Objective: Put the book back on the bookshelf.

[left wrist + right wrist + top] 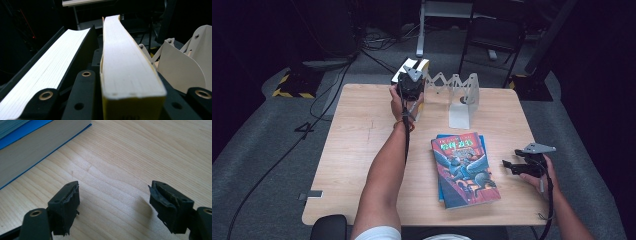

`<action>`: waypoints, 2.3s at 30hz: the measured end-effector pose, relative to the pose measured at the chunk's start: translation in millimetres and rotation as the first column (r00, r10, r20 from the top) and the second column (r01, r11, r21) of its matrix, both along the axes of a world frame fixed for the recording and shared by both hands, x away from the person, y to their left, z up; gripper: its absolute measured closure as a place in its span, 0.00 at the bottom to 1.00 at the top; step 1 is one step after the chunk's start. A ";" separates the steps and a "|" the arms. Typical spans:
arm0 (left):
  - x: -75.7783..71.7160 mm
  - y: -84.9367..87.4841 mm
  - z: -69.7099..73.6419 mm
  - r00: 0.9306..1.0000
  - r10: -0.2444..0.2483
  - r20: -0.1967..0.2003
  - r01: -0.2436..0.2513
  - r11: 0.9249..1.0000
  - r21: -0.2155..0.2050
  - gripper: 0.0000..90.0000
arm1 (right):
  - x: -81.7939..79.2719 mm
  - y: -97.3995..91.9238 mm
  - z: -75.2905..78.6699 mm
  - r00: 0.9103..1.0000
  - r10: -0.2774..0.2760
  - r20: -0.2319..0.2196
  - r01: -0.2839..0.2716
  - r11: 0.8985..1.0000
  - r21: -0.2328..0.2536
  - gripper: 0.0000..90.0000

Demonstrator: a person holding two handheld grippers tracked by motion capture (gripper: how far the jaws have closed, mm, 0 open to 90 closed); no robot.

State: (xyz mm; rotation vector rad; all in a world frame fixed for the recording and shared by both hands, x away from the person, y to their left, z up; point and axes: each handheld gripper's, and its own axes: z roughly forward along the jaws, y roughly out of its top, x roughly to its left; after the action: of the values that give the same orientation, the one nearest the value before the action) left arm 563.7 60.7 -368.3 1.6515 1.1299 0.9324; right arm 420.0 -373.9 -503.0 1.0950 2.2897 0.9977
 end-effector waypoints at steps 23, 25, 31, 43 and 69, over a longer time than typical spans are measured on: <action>-6.7 3.1 6.3 0.990 -0.108 -0.088 0.120 0.982 0.145 0.72 | 0.4 -0.3 -0.2 1.000 0.001 -0.010 -0.001 1.000 0.012 0.28; -4.4 0.9 5.9 0.987 -0.116 -0.109 0.132 0.979 0.157 0.73 | 0.5 -0.3 -0.3 1.000 0.002 -0.010 -0.001 1.000 0.013 0.28; 1.1 -0.5 8.4 0.988 -0.085 -0.126 0.103 0.983 0.149 0.81 | 0.6 -0.3 -0.4 1.000 0.006 -0.013 -0.005 1.000 0.015 0.28; 11.9 -3.8 1.5 0.996 -0.028 -0.083 0.032 0.998 0.045 0.82 | 0.6 -0.5 -0.4 1.000 0.009 -0.015 -0.009 1.000 0.016 0.28; -20.3 13.3 15.7 0.994 -0.100 -0.049 0.103 0.992 0.079 0.55 | 0.6 -0.9 -0.6 1.000 0.014 -0.021 -0.013 1.000 0.023 0.28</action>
State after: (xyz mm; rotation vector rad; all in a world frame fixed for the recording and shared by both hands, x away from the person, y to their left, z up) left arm 543.3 74.0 -352.7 1.7868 1.0393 0.8899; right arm 420.6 -374.7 -503.6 1.1060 2.3106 1.0247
